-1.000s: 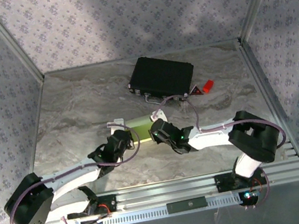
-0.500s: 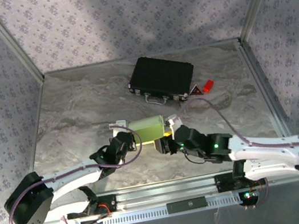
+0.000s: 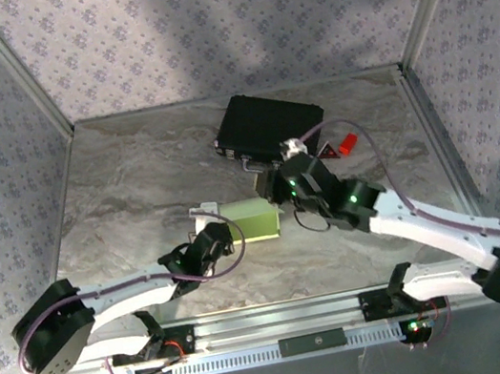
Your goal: Fold the paper box
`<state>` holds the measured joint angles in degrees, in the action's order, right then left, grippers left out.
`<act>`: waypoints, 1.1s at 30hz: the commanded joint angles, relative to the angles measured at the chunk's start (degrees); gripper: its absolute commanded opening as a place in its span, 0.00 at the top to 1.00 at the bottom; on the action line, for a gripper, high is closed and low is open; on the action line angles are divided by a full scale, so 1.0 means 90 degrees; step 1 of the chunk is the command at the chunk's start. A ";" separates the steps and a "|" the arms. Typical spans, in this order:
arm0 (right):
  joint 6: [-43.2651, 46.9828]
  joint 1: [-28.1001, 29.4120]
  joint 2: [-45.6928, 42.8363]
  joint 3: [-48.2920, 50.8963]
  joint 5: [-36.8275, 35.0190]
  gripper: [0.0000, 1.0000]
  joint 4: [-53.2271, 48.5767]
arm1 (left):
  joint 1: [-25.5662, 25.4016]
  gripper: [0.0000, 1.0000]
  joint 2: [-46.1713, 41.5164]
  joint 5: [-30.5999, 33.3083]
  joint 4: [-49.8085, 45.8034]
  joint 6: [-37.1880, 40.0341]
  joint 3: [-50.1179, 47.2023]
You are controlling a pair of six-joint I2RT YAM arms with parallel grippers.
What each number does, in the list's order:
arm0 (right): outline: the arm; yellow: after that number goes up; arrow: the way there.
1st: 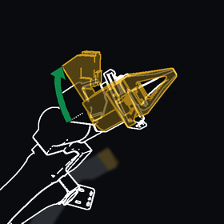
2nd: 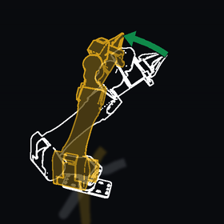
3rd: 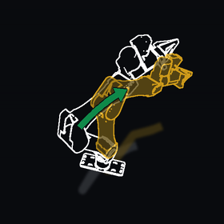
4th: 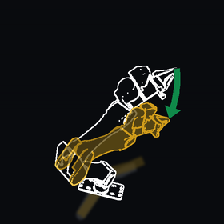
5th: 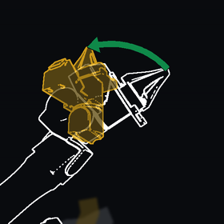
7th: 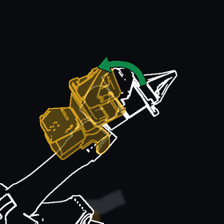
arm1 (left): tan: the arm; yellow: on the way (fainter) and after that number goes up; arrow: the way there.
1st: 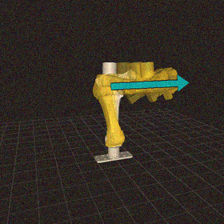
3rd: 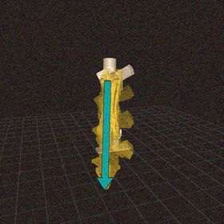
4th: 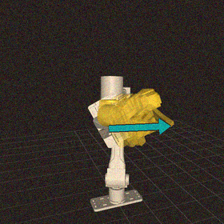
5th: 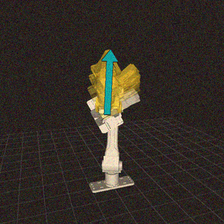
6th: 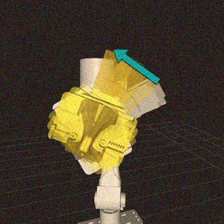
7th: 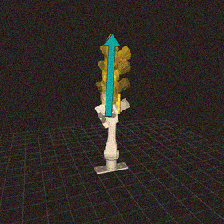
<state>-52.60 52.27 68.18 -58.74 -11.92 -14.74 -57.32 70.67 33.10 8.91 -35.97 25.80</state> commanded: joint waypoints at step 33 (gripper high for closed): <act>0.3938 -0.1229 0.0393 -0.0321 0.0752 0.46 -0.0952 | 0.0161 0.40 -0.1985 -0.0728 -0.4201 -0.0243 0.1601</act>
<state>-34.76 42.98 73.82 -60.38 -4.12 -16.82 -58.76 52.21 34.17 -21.06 -43.79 38.13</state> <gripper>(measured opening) 0.537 0.594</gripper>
